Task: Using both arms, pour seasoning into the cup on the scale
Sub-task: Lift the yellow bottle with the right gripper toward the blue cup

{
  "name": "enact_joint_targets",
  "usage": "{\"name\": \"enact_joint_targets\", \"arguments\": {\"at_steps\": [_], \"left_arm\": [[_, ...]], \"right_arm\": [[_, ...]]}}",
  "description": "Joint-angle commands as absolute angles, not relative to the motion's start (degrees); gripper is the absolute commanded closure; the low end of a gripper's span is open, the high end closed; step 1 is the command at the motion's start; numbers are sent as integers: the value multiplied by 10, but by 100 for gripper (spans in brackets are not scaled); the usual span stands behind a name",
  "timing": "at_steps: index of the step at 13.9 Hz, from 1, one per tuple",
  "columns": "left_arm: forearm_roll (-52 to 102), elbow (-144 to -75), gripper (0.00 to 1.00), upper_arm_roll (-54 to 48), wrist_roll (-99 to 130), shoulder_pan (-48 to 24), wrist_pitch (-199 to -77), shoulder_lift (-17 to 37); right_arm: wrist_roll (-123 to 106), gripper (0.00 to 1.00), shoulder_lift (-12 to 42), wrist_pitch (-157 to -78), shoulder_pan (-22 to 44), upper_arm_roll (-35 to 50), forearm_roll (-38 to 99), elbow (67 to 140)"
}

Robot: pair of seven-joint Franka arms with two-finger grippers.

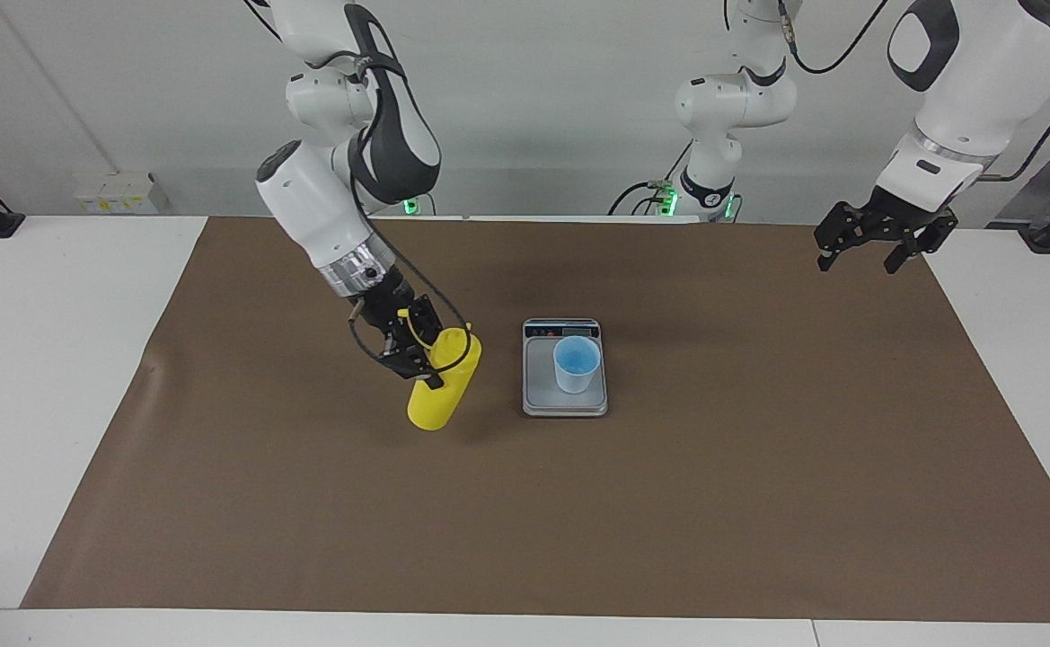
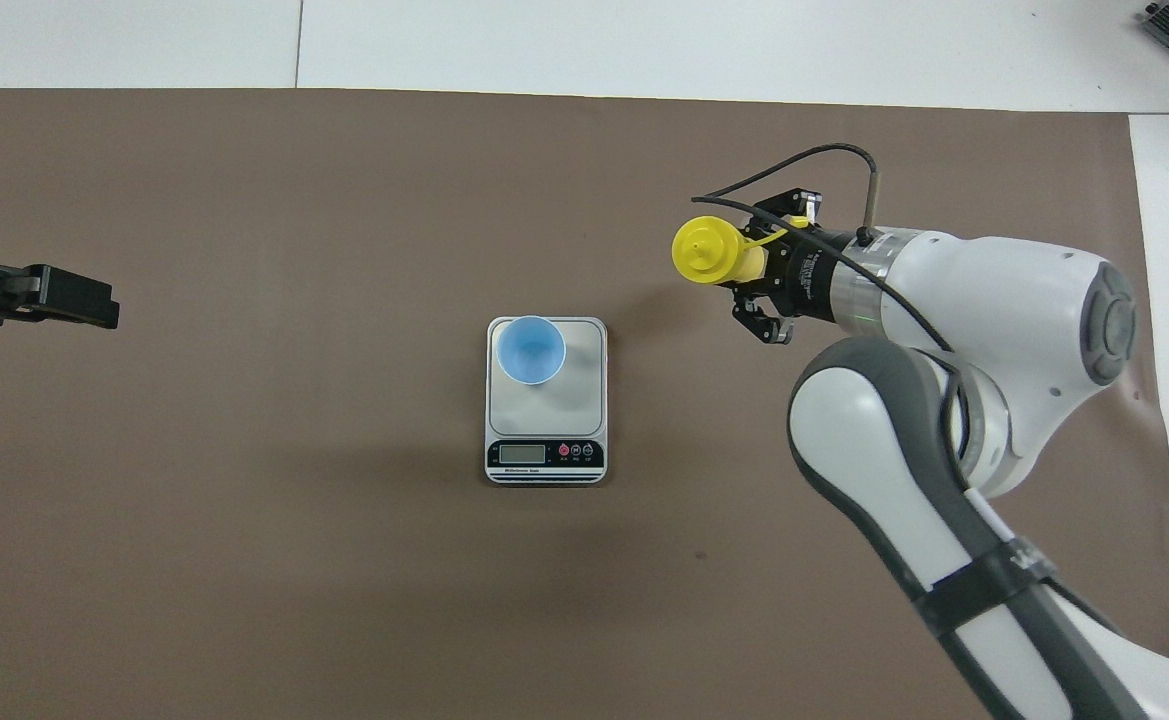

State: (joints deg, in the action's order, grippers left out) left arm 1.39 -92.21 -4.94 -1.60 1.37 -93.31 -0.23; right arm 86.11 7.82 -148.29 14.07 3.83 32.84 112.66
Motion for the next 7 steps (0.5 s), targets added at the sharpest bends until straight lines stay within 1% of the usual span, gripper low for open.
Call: {"name": "enact_joint_targets", "arguments": {"at_steps": [1,4,7], "left_arm": [[7,-933,0,-54,-17,22,-925,-17],[8,-933,0,-54,-17,22,-925,-16],[8,-933,0,-54,-17,22,-925,-16]], "right_arm": [[879,100,84,-1522,170,38,249,1119],[892,100,109,-1522,199,39,81,1103],[946,100,114,-1536,214,39,-23,1103]]}}
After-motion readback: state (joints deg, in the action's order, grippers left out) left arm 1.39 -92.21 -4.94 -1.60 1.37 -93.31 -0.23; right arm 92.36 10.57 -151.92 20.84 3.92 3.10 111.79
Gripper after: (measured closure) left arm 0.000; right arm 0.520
